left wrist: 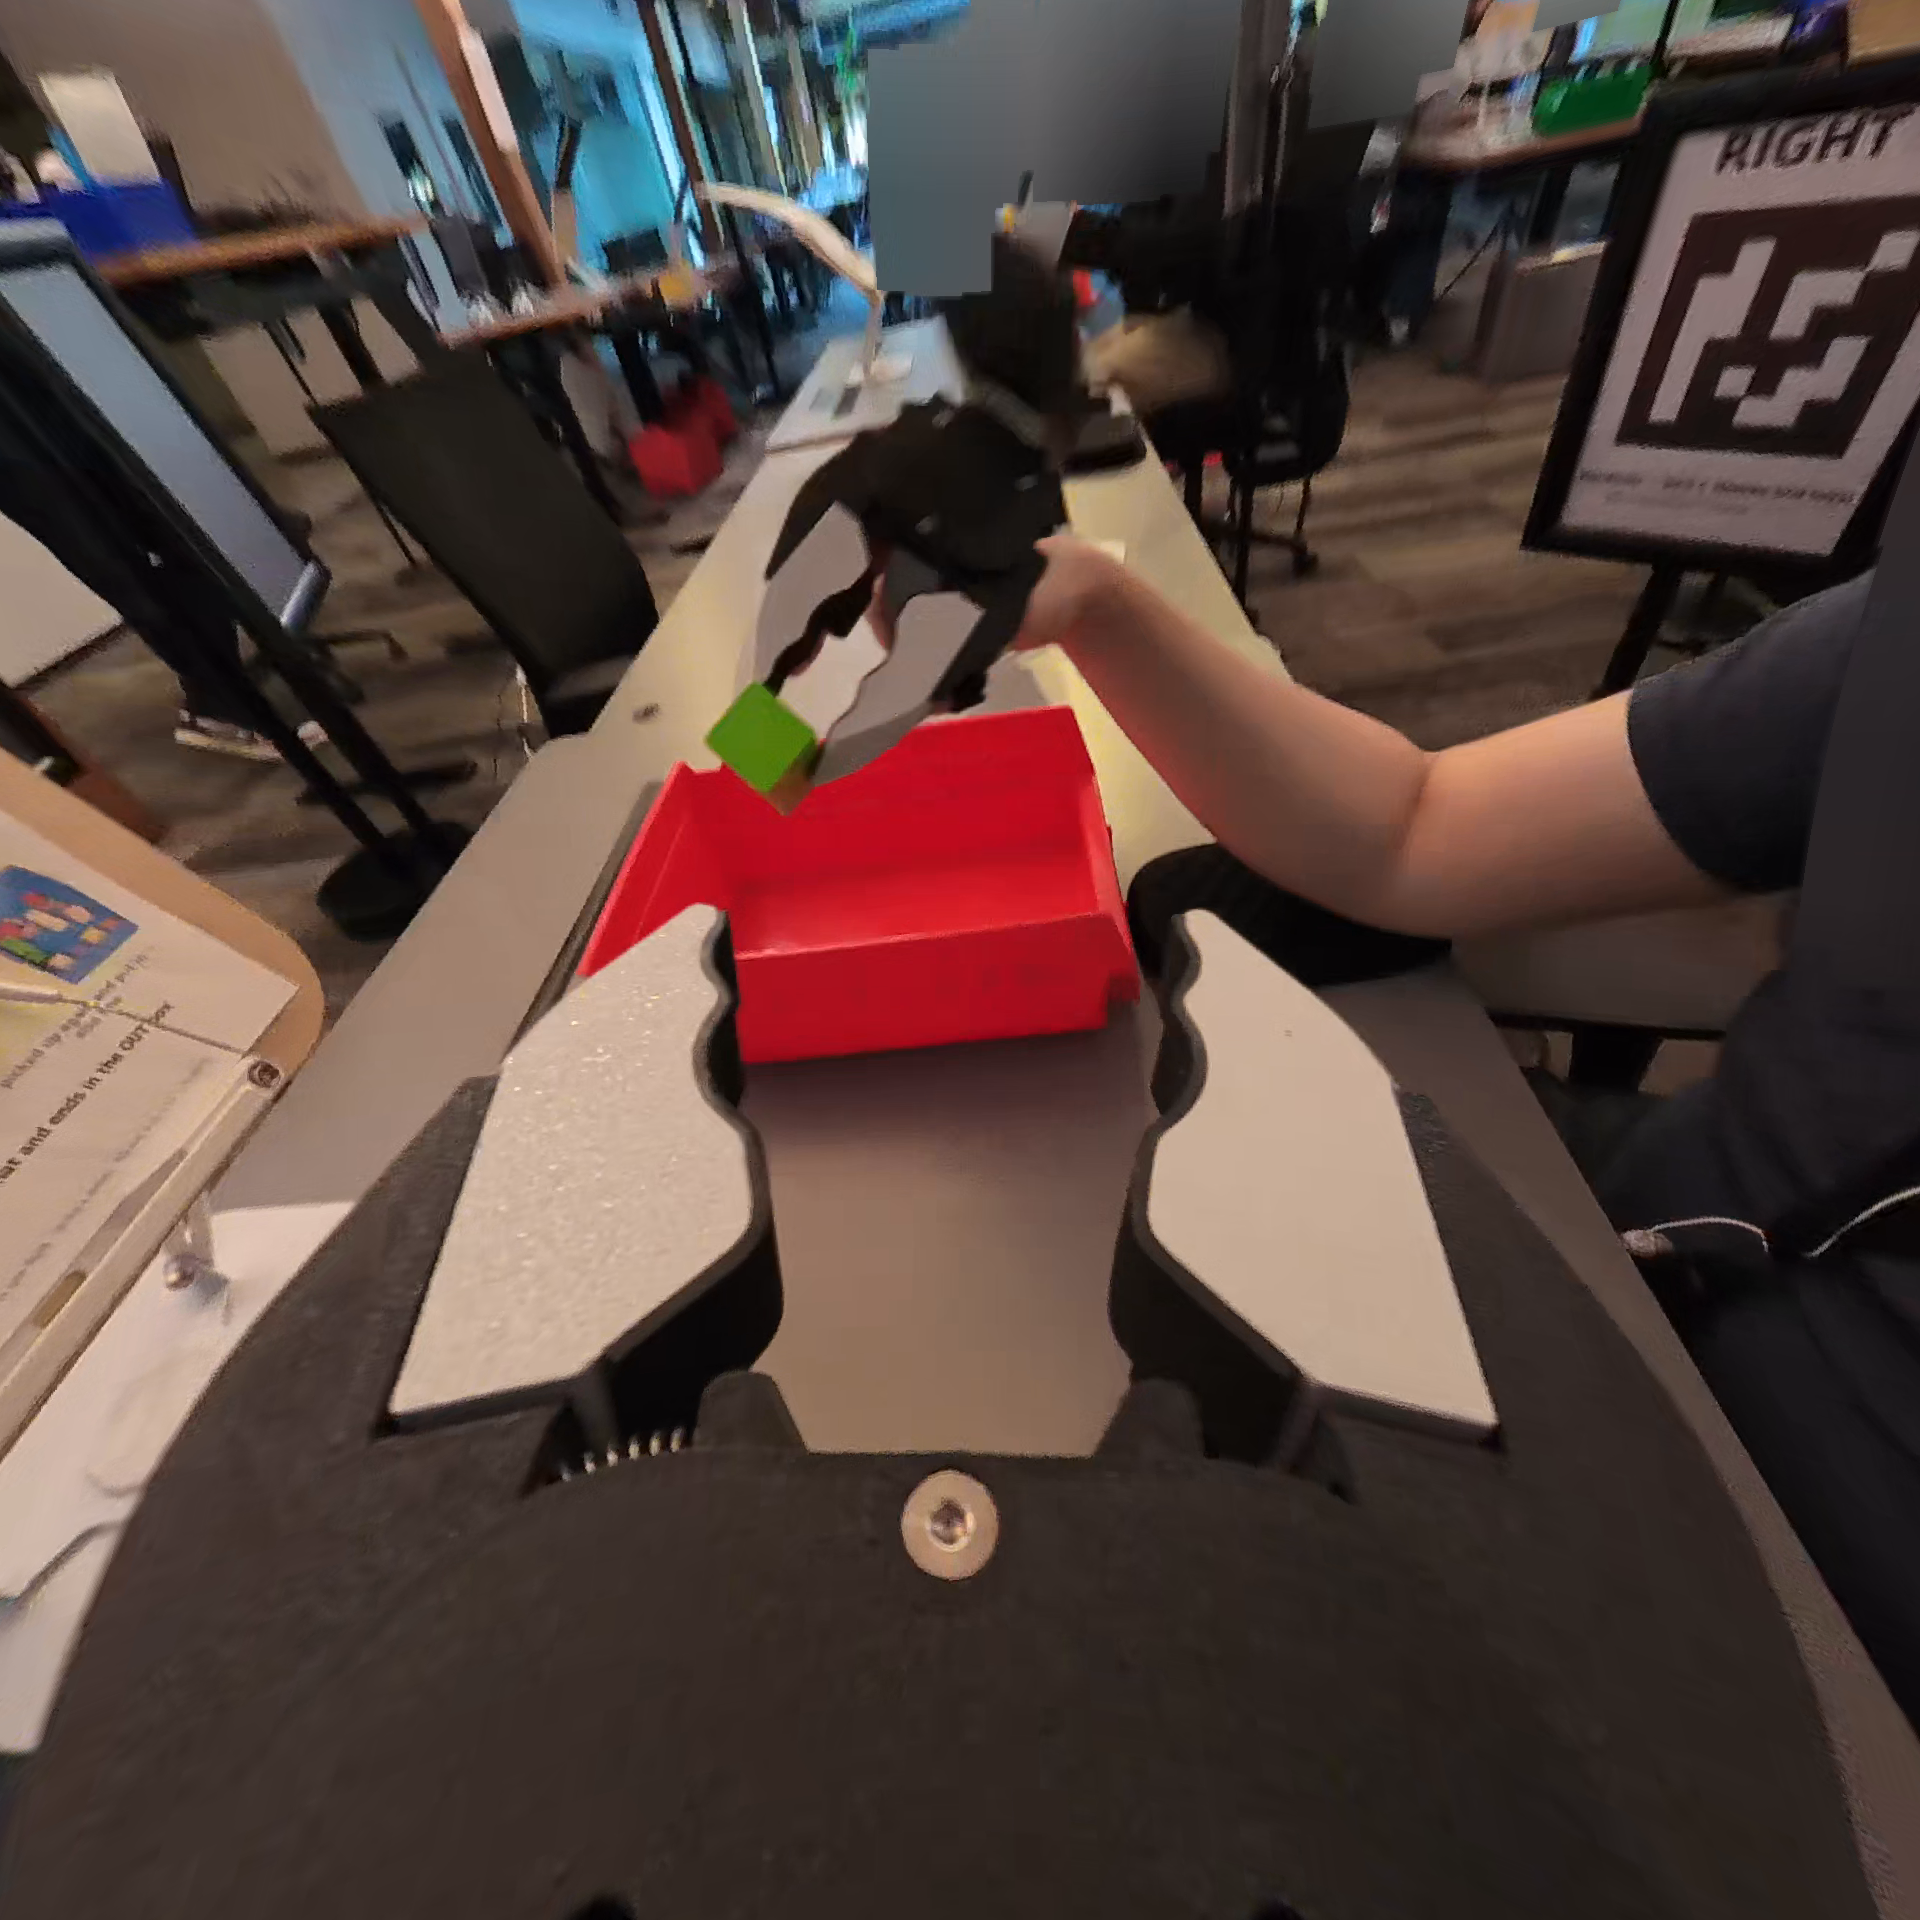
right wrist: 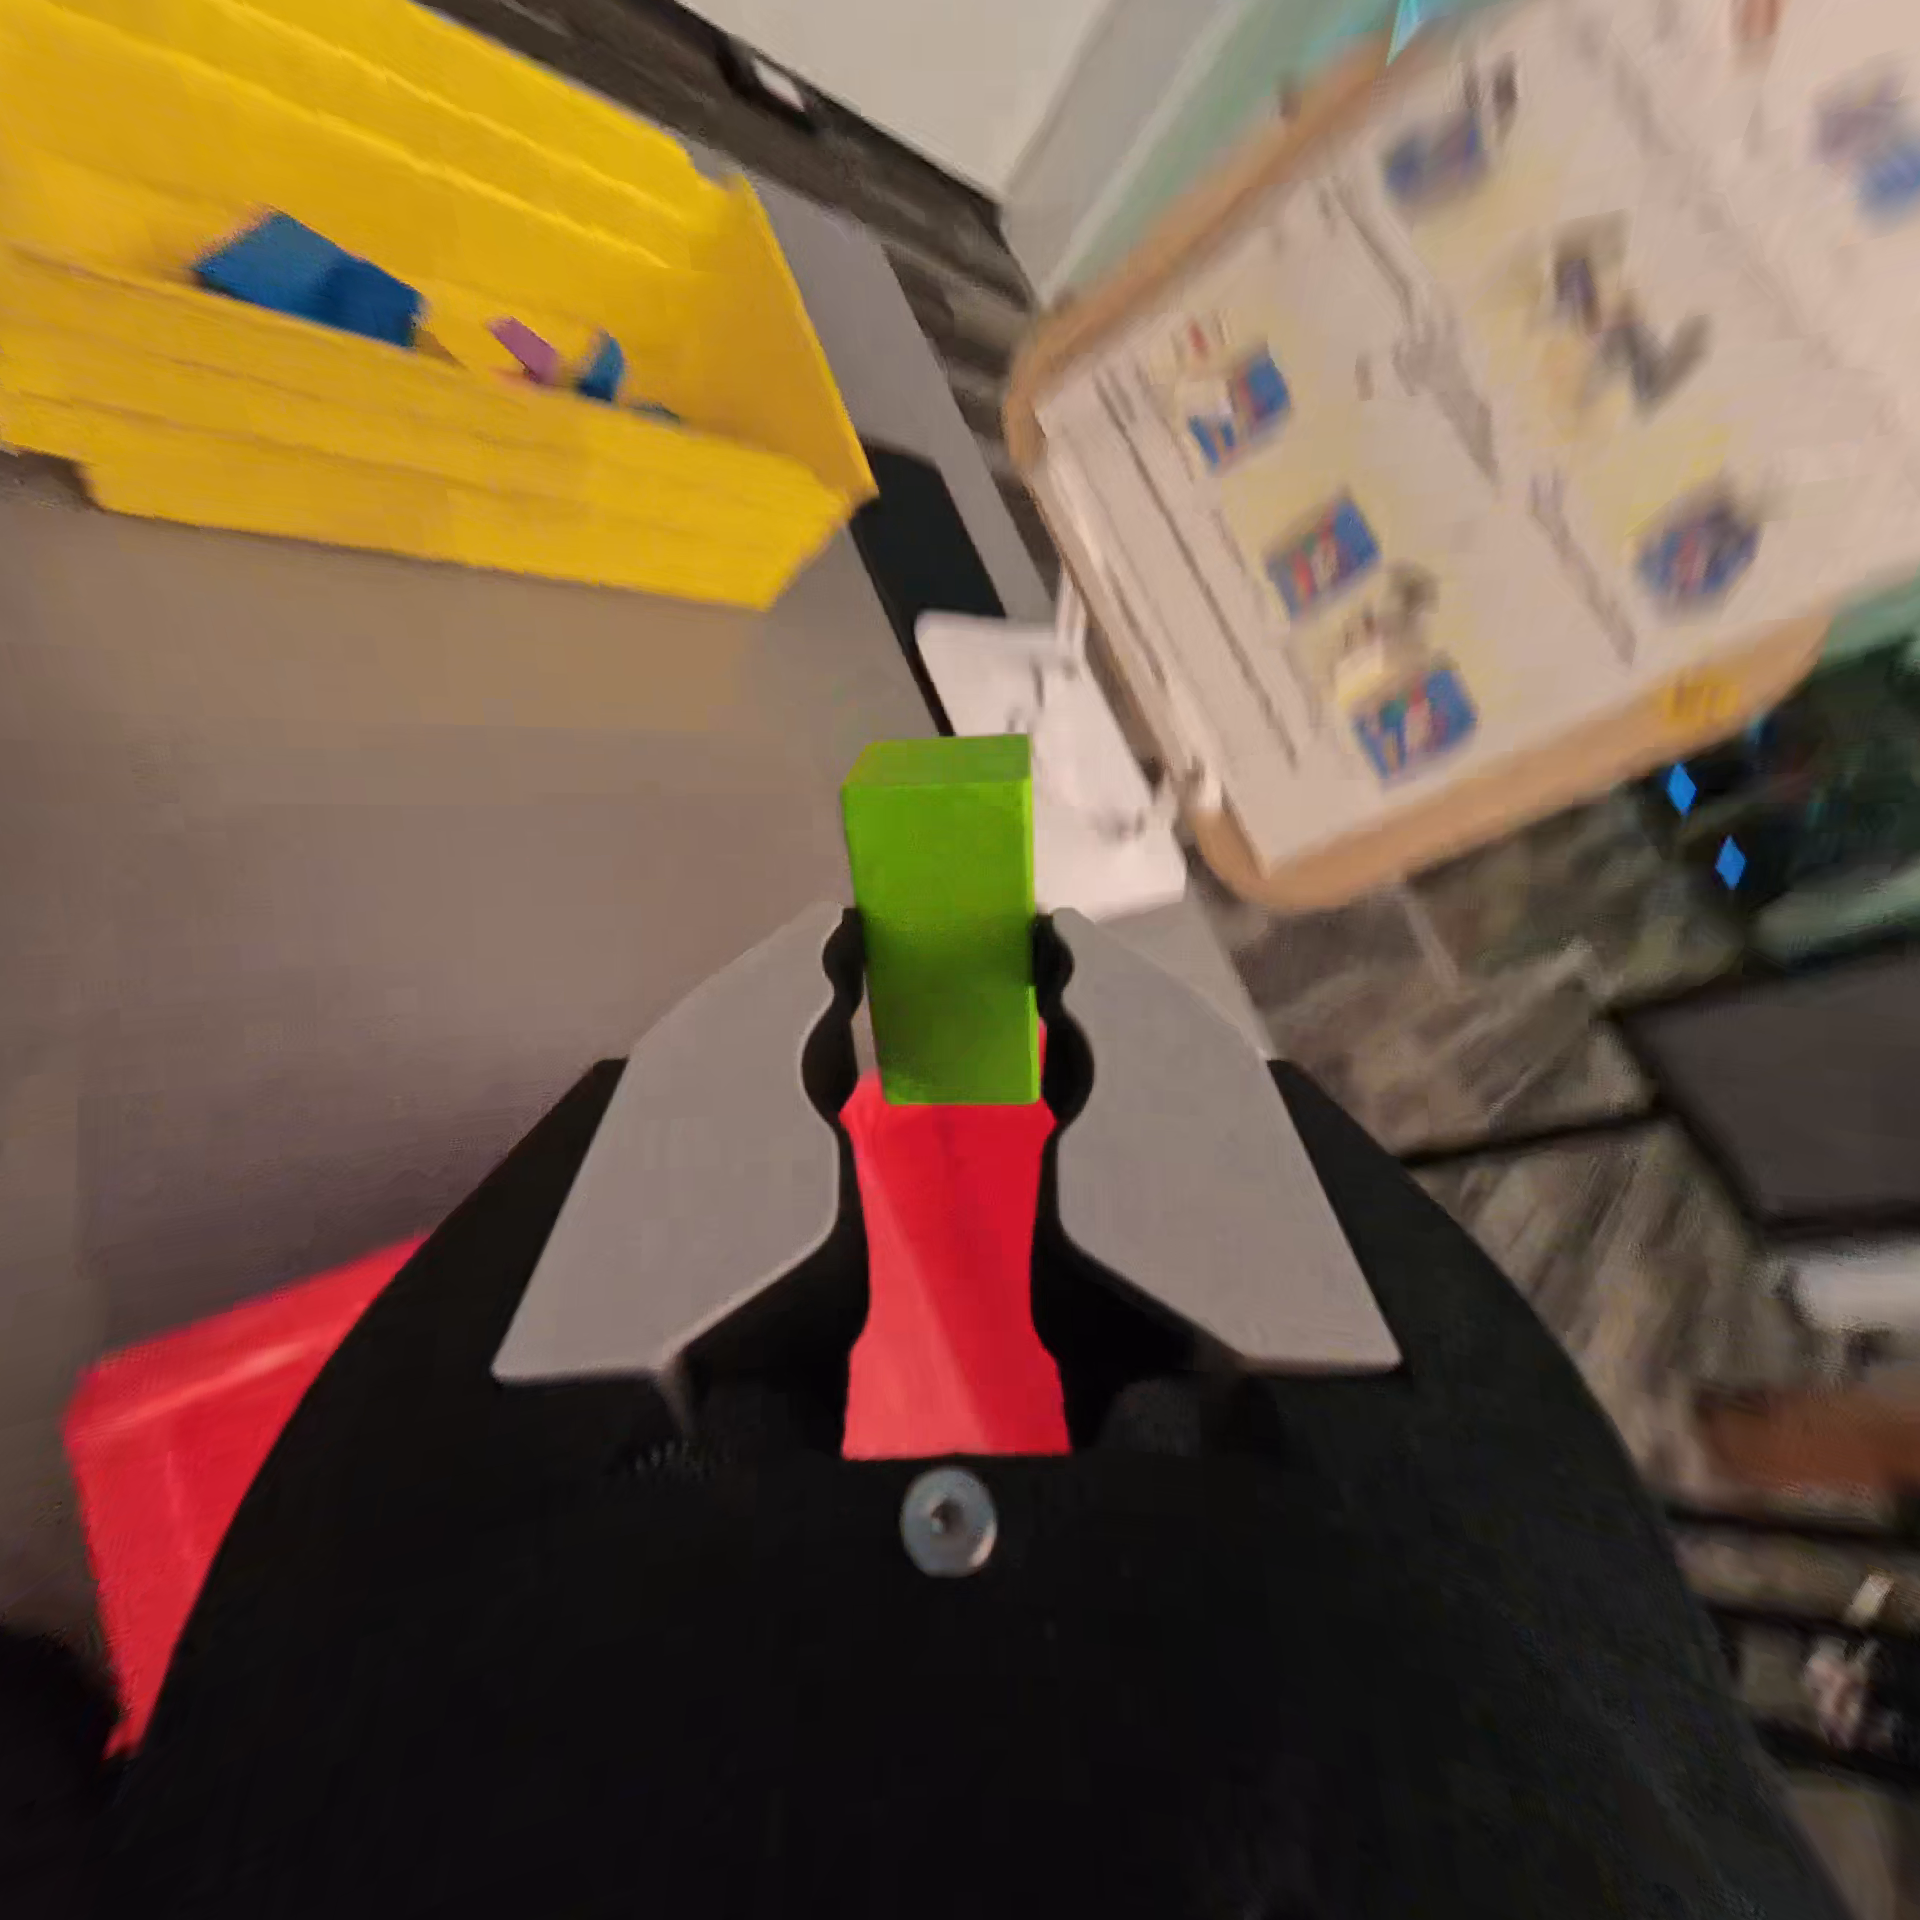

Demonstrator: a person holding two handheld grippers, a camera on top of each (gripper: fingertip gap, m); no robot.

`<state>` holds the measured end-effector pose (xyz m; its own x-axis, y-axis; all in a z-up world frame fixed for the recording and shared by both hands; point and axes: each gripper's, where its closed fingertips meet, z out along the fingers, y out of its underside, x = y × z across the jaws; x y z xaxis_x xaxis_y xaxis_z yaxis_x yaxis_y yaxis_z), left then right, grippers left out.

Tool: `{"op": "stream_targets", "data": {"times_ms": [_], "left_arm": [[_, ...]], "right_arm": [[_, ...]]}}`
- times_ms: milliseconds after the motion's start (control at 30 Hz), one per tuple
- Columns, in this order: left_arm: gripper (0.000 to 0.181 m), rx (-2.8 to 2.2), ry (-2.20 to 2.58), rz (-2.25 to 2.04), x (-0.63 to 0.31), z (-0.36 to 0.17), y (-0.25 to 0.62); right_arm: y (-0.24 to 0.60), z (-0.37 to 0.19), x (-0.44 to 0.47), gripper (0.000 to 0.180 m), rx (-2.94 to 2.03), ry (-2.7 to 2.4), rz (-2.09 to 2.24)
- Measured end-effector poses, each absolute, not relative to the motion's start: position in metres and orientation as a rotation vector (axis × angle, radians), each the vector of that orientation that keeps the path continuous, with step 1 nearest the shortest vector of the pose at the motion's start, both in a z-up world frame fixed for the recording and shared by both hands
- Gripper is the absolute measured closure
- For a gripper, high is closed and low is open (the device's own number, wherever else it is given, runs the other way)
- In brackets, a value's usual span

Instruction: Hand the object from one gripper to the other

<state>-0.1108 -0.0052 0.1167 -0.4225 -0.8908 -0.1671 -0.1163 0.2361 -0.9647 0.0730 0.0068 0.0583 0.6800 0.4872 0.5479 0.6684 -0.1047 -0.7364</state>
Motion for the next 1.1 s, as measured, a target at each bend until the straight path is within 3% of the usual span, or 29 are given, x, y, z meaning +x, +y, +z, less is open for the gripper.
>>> {"op": "stream_targets", "data": {"times_ms": [67, 167, 400, 1100], "left_arm": [[0.109, -0.925, 1.738, -1.256, -0.112, 0.113, -0.004], [0.104, -0.927, 1.77, -1.265, -0.117, 0.112, -0.009], [0.106, -0.775, 1.797, -1.27, -0.135, 0.127, -0.03], [0.109, -0.834, 1.794, -1.194, -0.145, 0.117, -0.007]], "right_arm": [[0.007, 0.029, 0.12, 0.147, -1.928, -0.829, -0.233], [0.004, -0.025, 0.161, 0.147, -2.172, -0.843, -0.273], [0.024, -0.109, 0.194, 0.146, -2.504, -1.091, -0.222], [0.077, -0.143, 0.18, 0.146, -2.454, -1.413, -0.076]]}}
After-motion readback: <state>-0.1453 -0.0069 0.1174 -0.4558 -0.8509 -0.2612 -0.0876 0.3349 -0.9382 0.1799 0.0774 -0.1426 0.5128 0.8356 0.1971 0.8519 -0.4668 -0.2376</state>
